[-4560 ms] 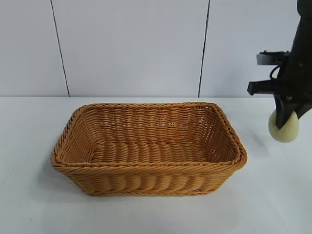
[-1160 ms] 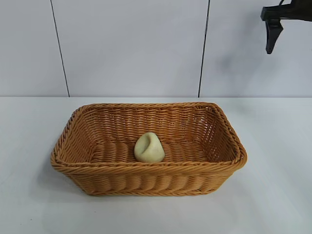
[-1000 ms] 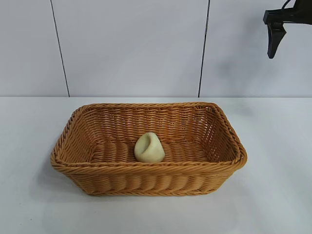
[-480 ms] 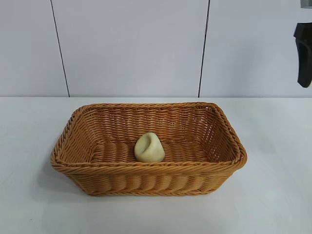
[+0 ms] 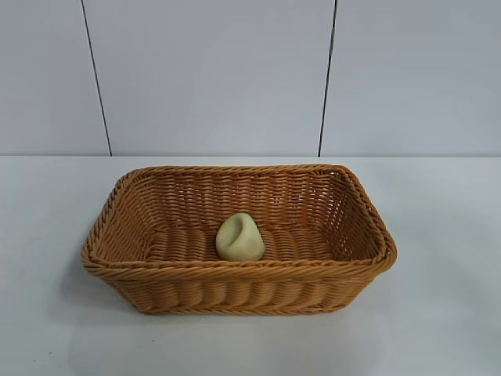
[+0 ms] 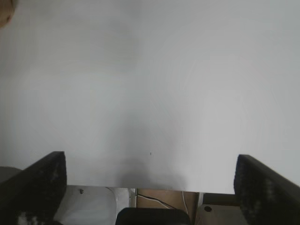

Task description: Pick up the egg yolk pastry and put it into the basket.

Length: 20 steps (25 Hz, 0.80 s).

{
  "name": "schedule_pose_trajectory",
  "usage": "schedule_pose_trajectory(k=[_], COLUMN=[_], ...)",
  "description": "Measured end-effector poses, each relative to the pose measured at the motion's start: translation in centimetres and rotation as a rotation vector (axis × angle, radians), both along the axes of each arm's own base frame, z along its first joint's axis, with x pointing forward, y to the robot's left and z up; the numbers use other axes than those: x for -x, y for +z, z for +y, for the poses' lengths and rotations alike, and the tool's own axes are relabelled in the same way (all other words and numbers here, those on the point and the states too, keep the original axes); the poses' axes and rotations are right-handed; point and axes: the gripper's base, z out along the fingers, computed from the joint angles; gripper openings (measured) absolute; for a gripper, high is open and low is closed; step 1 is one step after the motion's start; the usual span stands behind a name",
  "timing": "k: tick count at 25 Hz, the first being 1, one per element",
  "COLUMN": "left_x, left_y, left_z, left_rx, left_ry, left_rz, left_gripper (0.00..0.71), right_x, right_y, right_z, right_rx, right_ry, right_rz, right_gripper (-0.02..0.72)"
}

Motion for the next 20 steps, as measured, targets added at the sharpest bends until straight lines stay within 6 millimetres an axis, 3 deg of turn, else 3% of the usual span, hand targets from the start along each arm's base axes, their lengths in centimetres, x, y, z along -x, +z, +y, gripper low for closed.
schedule_pose_trajectory(k=[8,20], left_x=[0.0,0.0], left_y=[0.0,0.0], left_z=[0.0,0.0], left_rx=[0.0,0.0], left_ry=[0.0,0.0], left_rz=[0.0,0.0], left_gripper=[0.692,0.692], right_x=[7.2,14.5], right_y=[-1.8,0.3], right_z=[0.2,0.4], right_rx=[0.013,0.035], right_ry=[0.008,0.013], right_rz=[-0.326,-0.85], right_gripper=[0.695,0.696])
